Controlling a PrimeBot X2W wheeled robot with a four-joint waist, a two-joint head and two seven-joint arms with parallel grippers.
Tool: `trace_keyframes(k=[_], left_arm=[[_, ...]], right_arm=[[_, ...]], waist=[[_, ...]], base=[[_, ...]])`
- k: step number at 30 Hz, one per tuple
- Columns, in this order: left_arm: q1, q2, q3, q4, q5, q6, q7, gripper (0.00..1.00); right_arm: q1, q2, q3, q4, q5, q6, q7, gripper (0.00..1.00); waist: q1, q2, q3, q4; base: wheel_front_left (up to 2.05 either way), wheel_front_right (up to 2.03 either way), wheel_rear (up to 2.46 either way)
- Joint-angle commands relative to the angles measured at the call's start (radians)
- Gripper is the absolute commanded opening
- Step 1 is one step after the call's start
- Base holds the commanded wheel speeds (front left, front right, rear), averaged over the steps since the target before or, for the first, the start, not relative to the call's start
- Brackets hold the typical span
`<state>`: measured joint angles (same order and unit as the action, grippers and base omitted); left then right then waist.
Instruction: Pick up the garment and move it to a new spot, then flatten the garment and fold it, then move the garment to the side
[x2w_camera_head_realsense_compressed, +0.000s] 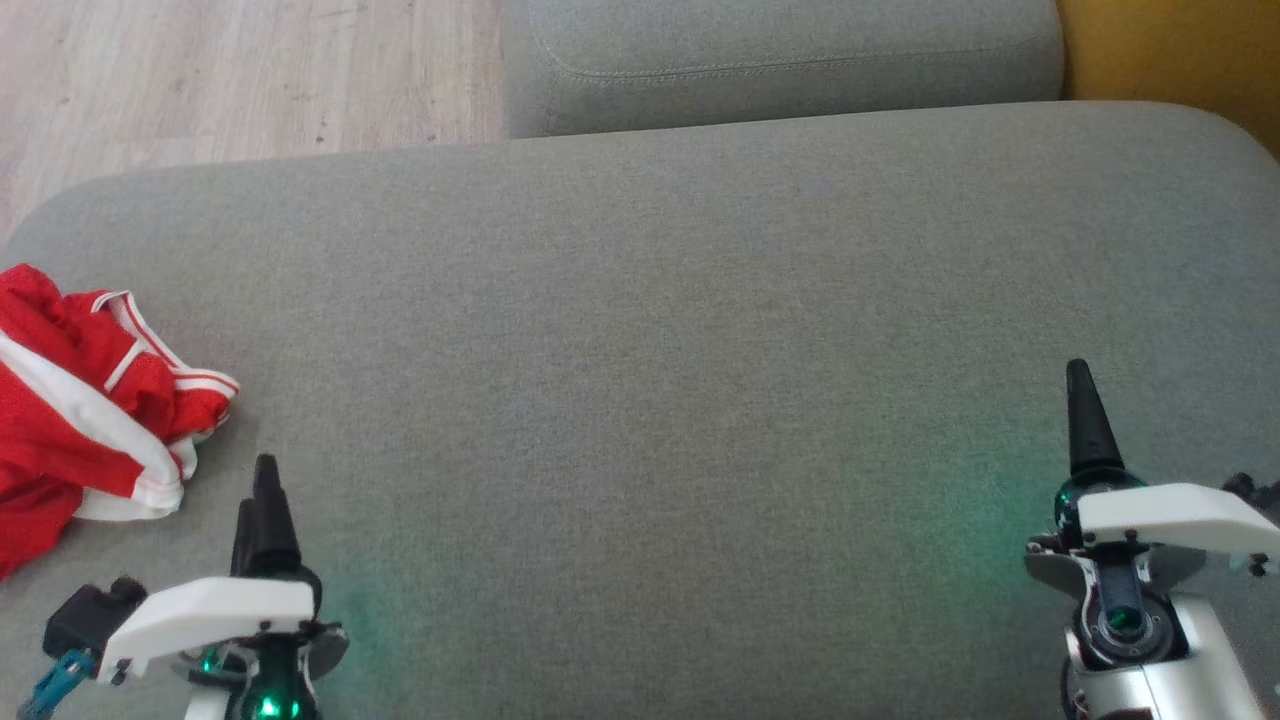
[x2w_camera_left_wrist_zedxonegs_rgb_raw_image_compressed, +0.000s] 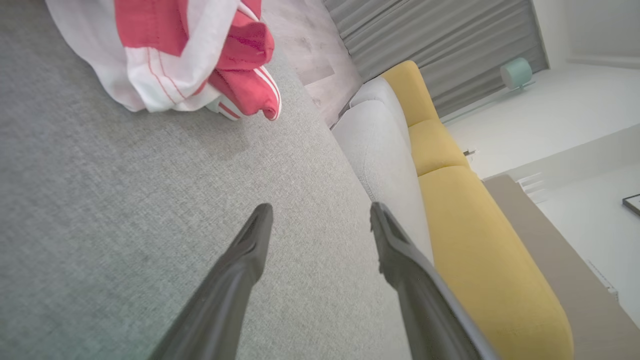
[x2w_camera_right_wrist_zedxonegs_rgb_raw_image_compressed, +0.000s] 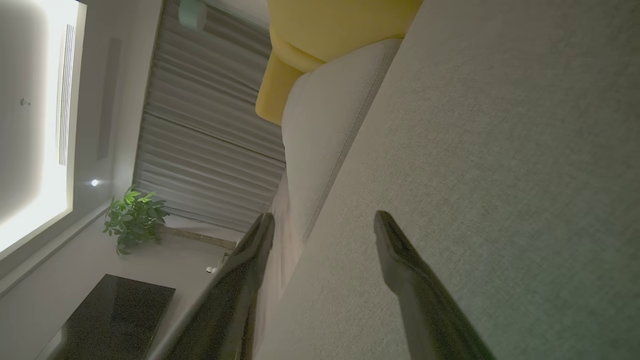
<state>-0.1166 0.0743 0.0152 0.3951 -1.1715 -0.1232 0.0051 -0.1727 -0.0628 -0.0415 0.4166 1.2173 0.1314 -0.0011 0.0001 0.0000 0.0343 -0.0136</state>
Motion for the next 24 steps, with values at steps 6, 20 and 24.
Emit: trace_keyframes(k=[6, 20, 24], left_arm=[[-0.064, 0.026, -0.010, -0.011, 0.124, 0.001, -0.031, 1.00], [-0.088, 0.035, -0.043, 0.026, 0.324, 0.017, -0.072, 1.00], [-0.092, 0.035, -0.053, 0.031, 0.376, 0.024, -0.084, 1.00]], right_arm=[[-0.078, -0.014, 0.019, -0.016, -0.124, 0.000, -0.026, 1.00], [-0.123, -0.008, 0.054, 0.022, -0.339, 0.000, -0.068, 1.00], [-0.128, -0.004, 0.064, 0.033, -0.399, 0.000, -0.079, 1.00]], waist=[[-0.0001, 0.0000, 0.004, -0.002], [-0.0001, 0.0000, 0.020, -0.006], [-0.0001, 0.0000, 0.022, -0.010]], base=[[0.00, 0.00, 0.00], [0.00, 0.00, 0.00], [0.00, 0.00, 0.00]])
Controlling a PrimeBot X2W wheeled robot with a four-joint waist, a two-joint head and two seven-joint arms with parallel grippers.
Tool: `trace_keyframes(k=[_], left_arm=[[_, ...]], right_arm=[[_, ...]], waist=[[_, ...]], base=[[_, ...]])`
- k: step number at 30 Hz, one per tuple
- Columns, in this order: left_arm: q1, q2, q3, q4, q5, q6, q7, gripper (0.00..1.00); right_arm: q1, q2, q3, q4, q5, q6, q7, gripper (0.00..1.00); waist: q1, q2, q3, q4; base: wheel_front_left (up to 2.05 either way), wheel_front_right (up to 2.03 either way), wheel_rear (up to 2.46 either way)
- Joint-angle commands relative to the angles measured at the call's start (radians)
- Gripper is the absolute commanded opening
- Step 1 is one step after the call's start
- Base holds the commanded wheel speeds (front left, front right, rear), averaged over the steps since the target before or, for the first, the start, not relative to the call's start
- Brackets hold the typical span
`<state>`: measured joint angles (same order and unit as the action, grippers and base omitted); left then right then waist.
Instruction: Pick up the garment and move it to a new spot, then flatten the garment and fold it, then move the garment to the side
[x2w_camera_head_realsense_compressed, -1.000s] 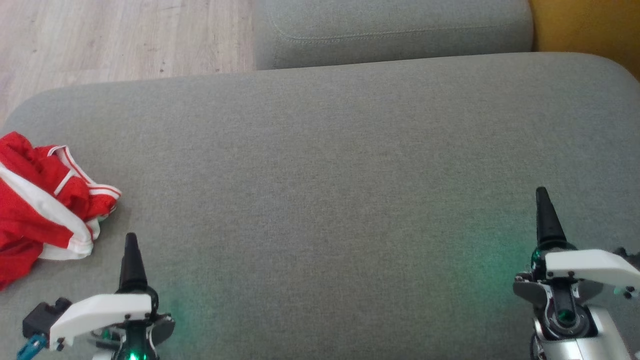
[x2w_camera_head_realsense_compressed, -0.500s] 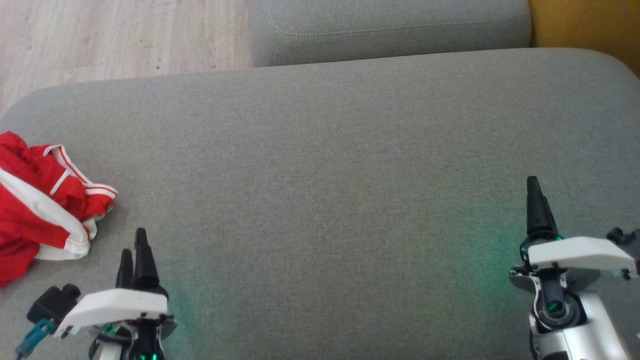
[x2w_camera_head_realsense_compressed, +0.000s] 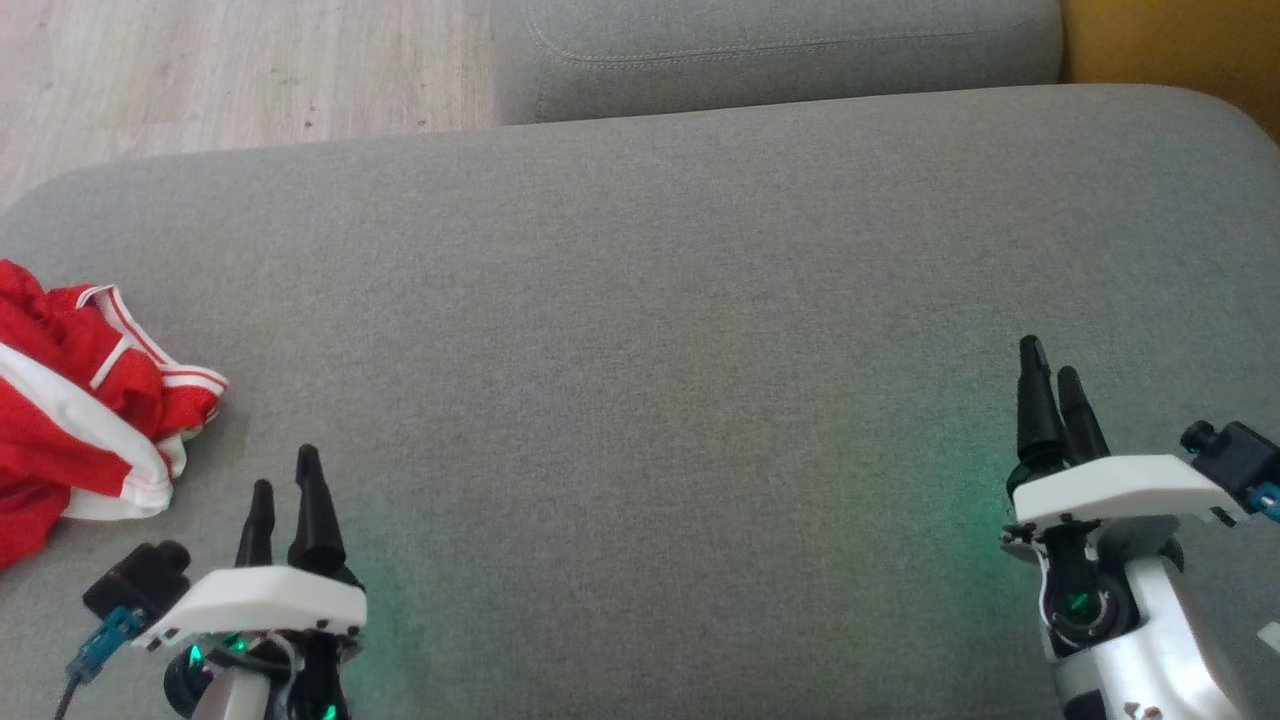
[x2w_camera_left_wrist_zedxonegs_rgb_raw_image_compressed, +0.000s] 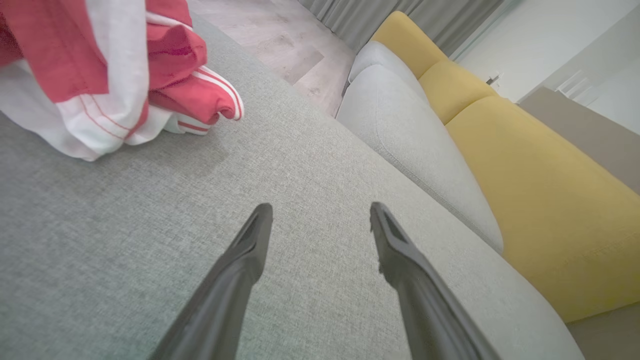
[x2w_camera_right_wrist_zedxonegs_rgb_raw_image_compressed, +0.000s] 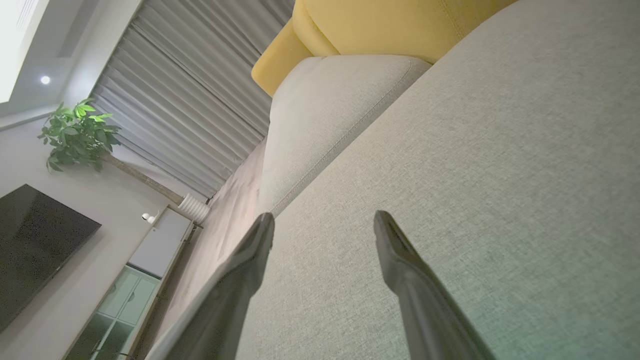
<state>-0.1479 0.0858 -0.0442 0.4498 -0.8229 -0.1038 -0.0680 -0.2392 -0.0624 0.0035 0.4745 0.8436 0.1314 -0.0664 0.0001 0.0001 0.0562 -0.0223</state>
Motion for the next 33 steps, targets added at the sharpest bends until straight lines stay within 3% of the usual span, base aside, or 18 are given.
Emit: trace_keyframes(k=[1, 33], left_arm=[[-0.061, 0.024, 0.004, -0.022, 0.041, 0.006, -0.014, 1.00], [-0.077, 0.038, -0.051, 0.037, 0.441, 0.070, -0.109, 1.00]], right_arm=[[-0.062, -0.004, 0.021, -0.021, -0.040, 0.000, -0.017, 1.00], [-0.104, 0.014, 0.083, 0.079, -0.488, -0.001, -0.111, 1.00]], waist=[[-0.0001, -0.0001, 0.000, -0.002], [-0.0001, -0.0001, 0.011, -0.008]], base=[[0.00, 0.00, 0.00], [0.00, 0.00, 0.00]])
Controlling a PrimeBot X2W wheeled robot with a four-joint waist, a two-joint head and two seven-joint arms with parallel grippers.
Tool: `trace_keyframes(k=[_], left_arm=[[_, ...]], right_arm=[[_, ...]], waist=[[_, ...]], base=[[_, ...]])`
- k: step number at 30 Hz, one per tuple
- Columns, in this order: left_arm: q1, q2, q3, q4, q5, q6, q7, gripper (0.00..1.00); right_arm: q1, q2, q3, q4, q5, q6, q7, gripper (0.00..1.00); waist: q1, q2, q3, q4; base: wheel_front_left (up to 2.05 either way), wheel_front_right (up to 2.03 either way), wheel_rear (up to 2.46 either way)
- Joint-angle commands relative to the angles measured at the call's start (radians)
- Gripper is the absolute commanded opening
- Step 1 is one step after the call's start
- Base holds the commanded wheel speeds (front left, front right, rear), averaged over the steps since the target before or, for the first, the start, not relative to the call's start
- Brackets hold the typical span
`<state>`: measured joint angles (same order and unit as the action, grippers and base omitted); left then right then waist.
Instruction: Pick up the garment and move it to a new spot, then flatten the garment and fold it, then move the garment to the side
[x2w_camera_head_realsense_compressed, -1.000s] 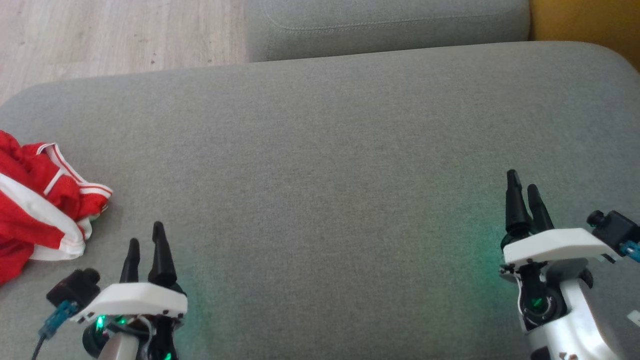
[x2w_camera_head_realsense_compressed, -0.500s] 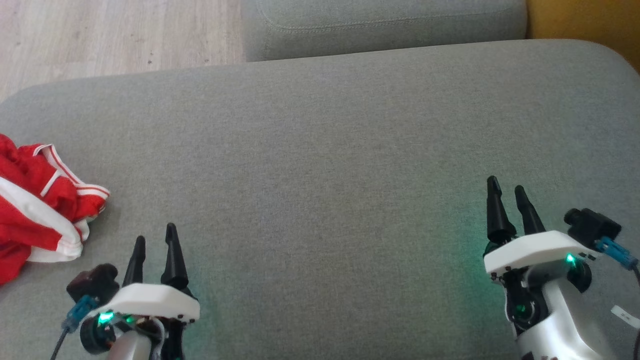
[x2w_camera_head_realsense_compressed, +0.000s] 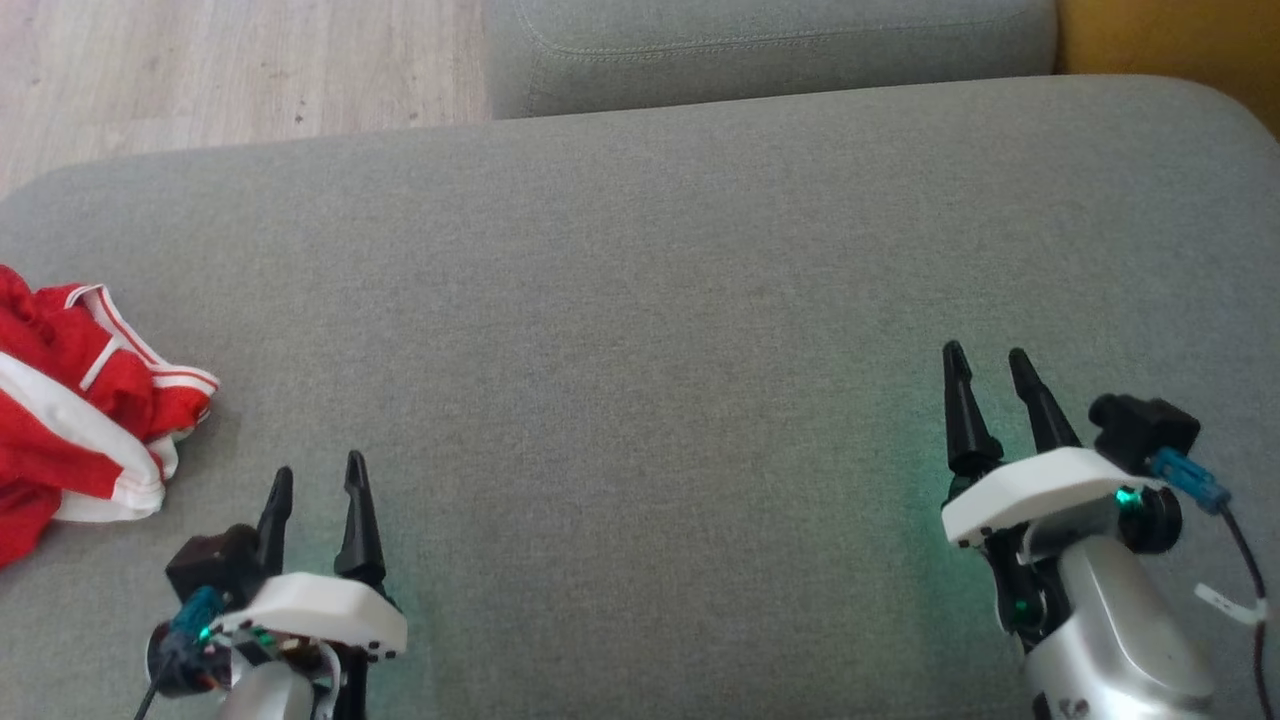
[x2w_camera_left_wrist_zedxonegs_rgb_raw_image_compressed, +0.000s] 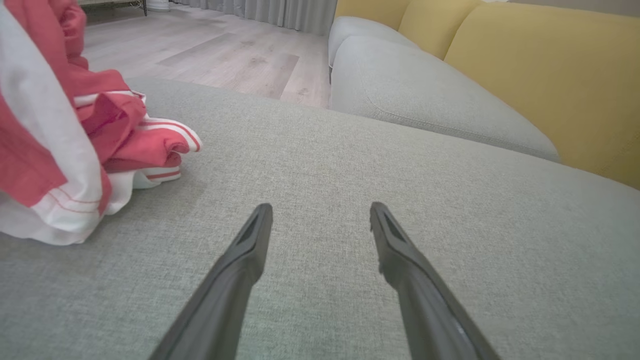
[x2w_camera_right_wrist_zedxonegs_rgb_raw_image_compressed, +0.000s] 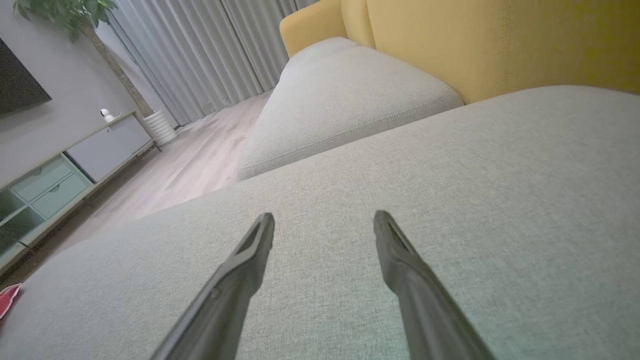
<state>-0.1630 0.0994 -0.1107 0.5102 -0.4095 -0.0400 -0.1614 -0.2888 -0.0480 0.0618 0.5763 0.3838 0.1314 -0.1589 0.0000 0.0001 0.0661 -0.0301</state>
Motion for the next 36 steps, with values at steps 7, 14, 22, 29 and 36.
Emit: trace_keyframes(k=[7, 14, 22, 29, 36], left_arm=[[-0.071, 0.030, 0.014, -0.004, 0.114, 0.029, -0.036, 1.00], [-0.077, 0.032, 0.018, 0.013, 0.199, 0.057, -0.057, 1.00], [-0.074, 0.034, 0.024, 0.029, 0.279, 0.074, -0.078, 1.00], [-0.066, 0.031, 0.042, 0.048, 0.356, 0.098, -0.099, 1.00], [-0.045, 0.018, 0.073, 0.043, 0.349, 0.104, -0.100, 1.00]], right_arm=[[-0.069, -0.001, 0.017, -0.003, -0.121, -0.001, -0.039, 1.00], [-0.084, -0.001, -0.009, 0.024, -0.225, -0.001, -0.060, 1.00], [-0.094, -0.002, -0.025, 0.051, -0.319, -0.001, -0.081, 1.00], [-0.100, -0.002, -0.042, 0.086, -0.415, -0.001, -0.101, 1.00], [-0.087, -0.002, -0.075, 0.080, -0.414, -0.001, -0.103, 1.00]], waist=[[0.0000, -0.0001, 0.006, -0.006], [0.0000, -0.0001, 0.006, -0.012], [0.0000, -0.0001, 0.001, -0.017], [0.0000, -0.0001, -0.002, -0.019], [0.0000, -0.0001, -0.012, -0.015]], base=[[0.00, 0.00, 0.00], [0.00, 0.00, 0.00], [0.00, 0.00, 0.00], [0.00, 0.00, 0.00], [0.00, 0.00, 0.00]])
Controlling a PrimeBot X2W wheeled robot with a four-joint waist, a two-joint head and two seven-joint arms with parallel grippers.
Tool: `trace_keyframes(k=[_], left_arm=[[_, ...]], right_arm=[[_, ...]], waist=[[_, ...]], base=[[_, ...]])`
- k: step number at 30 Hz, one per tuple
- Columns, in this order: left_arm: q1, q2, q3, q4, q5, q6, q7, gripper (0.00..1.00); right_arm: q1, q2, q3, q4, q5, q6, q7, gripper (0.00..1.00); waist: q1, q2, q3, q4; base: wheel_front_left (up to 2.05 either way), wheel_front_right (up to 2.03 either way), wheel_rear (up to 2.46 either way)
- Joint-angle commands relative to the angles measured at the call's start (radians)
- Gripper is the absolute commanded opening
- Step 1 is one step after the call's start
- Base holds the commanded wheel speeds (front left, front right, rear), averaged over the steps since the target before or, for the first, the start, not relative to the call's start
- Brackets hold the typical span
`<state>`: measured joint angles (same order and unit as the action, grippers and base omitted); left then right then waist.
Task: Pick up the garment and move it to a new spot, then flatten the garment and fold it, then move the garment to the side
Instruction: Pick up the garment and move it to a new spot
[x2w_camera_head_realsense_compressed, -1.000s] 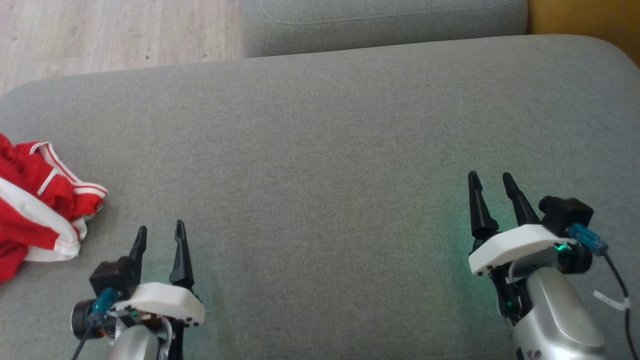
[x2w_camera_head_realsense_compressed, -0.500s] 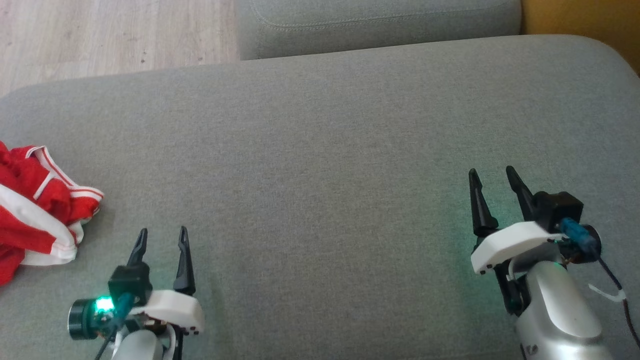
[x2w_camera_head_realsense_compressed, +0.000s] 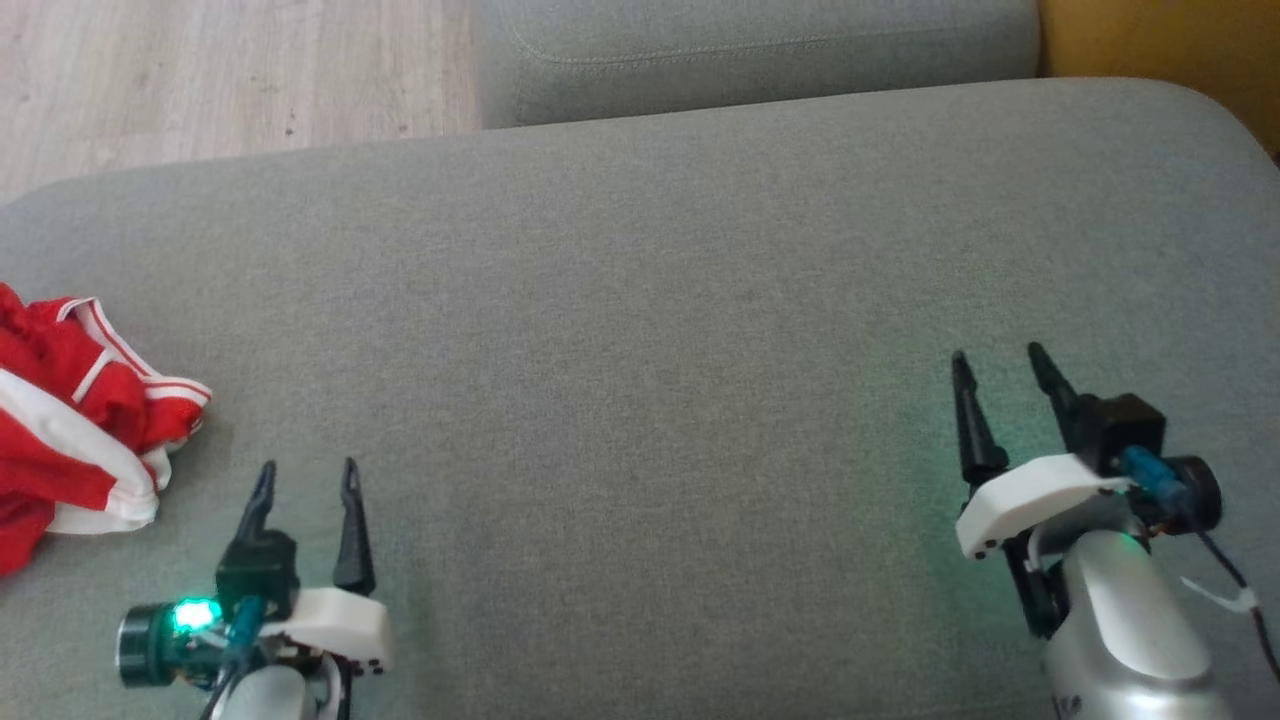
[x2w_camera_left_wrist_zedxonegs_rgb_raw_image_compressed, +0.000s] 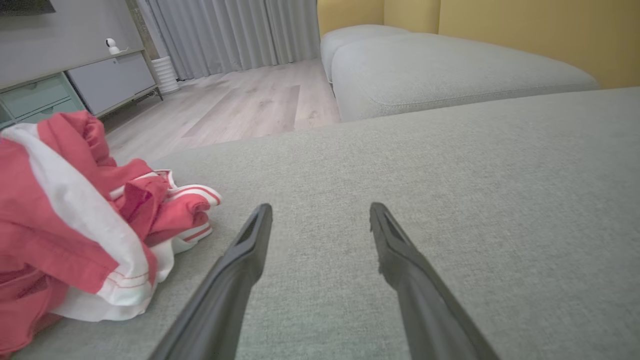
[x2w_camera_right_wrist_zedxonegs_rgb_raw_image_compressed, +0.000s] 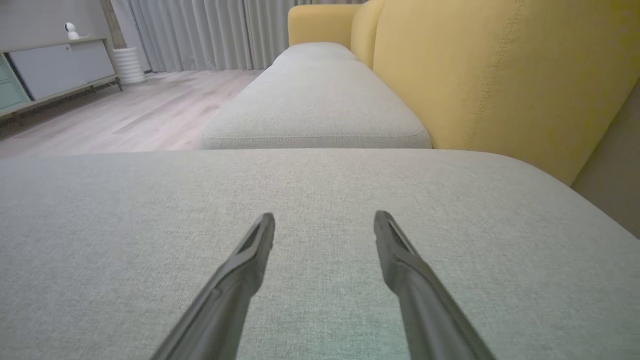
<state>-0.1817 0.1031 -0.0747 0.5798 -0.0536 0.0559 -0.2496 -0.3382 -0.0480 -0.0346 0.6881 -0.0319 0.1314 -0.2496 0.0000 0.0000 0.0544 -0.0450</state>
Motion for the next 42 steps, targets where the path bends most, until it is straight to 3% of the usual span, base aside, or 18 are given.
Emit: trace_keyframes(k=[1, 18, 25, 38, 42], left_arm=[[-0.023, 0.012, 0.043, -0.028, -0.010, 0.010, -0.012, 1.00], [0.010, -0.024, 0.112, -0.048, -0.020, -0.009, -0.012, 1.00], [0.016, -0.038, 0.115, -0.051, -0.021, -0.015, -0.012, 1.00], [0.051, -0.050, 0.142, -0.072, -0.027, -0.027, -0.012, 1.00], [0.054, -0.050, 0.155, -0.073, -0.024, -0.033, -0.012, 1.00]], right_arm=[[-0.034, -0.002, 0.015, -0.037, 0.008, -0.001, -0.012, 1.00], [0.003, -0.002, 0.019, -0.054, 0.049, -0.001, -0.012, 1.00], [0.009, -0.002, 0.067, -0.060, 0.063, -0.001, -0.012, 1.00], [0.003, -0.002, 0.232, -0.051, 0.140, -0.001, -0.012, 1.00], [-0.003, -0.002, 0.249, -0.043, 0.148, -0.001, -0.012, 1.00]], waist=[[0.0000, 0.0000, -0.003, 0.001], [0.0000, 0.0000, -0.012, 0.032], [0.0000, 0.0000, -0.001, 0.137], [0.0000, 0.0000, 0.017, 0.399], [0.0000, 0.0000, 0.023, 0.429]], base=[[0.00, 0.00, 0.00], [0.00, 0.00, 0.00], [0.00, 0.00, 0.00], [0.00, 0.00, 0.00], [0.00, 0.00, 0.00]])
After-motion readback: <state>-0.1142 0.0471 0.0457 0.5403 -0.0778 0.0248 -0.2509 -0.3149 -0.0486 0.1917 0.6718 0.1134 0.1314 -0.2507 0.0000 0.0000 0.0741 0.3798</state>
